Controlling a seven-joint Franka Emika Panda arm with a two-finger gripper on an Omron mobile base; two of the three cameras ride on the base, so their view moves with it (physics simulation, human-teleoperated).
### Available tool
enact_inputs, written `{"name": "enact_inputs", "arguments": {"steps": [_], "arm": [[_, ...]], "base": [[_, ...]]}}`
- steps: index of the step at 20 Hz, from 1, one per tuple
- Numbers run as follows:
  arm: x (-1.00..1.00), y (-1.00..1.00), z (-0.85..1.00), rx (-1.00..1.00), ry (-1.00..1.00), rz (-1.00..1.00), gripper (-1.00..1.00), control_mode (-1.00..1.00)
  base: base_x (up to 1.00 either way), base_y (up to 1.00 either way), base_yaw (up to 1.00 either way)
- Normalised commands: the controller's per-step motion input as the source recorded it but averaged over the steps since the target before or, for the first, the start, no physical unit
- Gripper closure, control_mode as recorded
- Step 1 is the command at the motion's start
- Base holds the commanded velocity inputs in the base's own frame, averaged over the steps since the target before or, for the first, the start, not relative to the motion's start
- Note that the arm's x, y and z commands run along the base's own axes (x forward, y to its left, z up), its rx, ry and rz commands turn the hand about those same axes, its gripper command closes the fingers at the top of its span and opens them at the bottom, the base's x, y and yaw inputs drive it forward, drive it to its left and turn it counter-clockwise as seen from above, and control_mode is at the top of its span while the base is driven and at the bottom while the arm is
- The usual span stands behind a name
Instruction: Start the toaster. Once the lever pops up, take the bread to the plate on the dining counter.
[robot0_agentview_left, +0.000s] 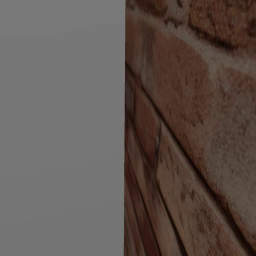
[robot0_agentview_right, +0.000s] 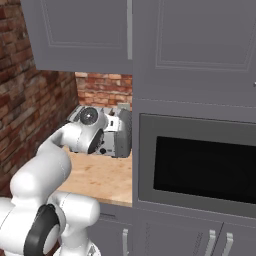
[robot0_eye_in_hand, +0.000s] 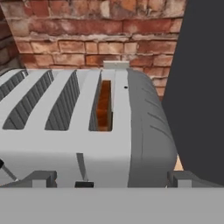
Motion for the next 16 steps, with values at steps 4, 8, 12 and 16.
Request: {"name": "enact_inputs", "arguments": {"steps": [4, 8, 12, 16], "arm": [[0.0, 0.08, 0.29, 0.0, 0.0, 0.0, -1.0, -1.0], [0.01, 0.09, 0.1, 0.0, 0.0, 0.0, -1.0, -1.0], [0.07, 0.08, 0.0, 0.0, 0.0, 0.0, -1.0, -1.0], [0.11, 0.08, 0.0, 0.0, 0.0, 0.0, -1.0, -1.0]], "base": [[0.0, 0.0, 0.0], [0.0, 0.0, 0.0], [0.0, 0.0, 0.0], [0.0, 0.0, 0.0]]}}
